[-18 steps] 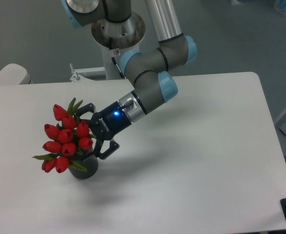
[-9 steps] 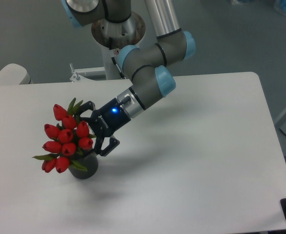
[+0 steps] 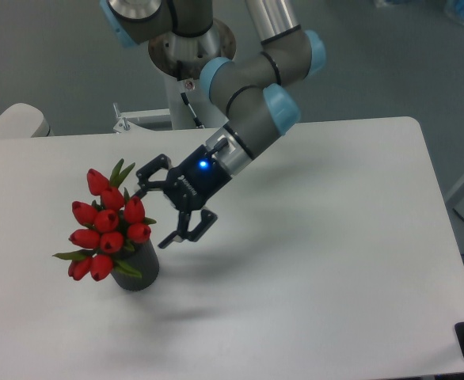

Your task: Insert the flowers into the vase

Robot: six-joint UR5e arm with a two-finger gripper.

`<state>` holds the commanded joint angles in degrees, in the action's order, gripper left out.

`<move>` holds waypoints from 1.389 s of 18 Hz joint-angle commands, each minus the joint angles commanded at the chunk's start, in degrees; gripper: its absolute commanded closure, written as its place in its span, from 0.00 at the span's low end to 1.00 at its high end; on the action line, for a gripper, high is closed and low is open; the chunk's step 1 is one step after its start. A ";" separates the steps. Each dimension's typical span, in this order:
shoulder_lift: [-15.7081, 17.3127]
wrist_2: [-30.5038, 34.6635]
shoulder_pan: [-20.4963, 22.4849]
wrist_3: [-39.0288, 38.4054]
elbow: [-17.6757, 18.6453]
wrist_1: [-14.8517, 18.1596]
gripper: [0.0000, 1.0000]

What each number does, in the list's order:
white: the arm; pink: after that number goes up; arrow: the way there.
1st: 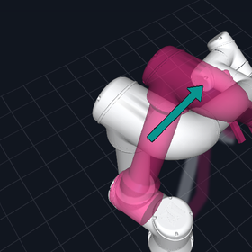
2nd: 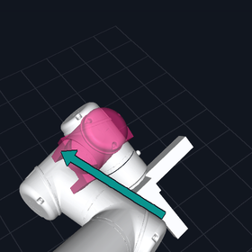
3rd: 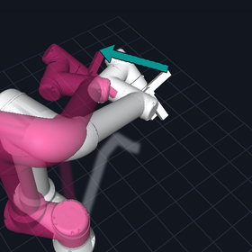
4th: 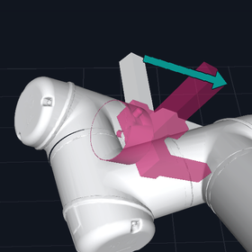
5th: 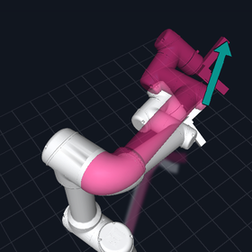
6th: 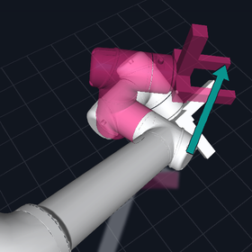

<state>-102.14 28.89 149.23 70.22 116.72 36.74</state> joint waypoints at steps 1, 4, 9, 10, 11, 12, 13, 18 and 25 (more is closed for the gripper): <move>0.62 1.94 0.88 0.00 0.00 0.09 0.00; 1.33 3.45 4.65 0.00 -0.26 0.18 0.00; 1.24 4.76 10.37 0.00 -2.98 0.18 0.00; 1.07 5.90 10.55 0.00 -3.60 0.18 0.00; 0.98 7.91 10.73 0.09 -4.39 0.18 0.00; 0.89 10.63 11.17 0.61 -5.00 0.18 0.00; 0.89 13.62 11.69 2.36 -5.79 0.18 0.00; 0.18 18.13 17.49 9.14 -8.35 3.60 0.00; -1.22 27.07 20.31 18.44 -13.26 3.78 0.00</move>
<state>-103.36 55.96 169.54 88.67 103.46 40.52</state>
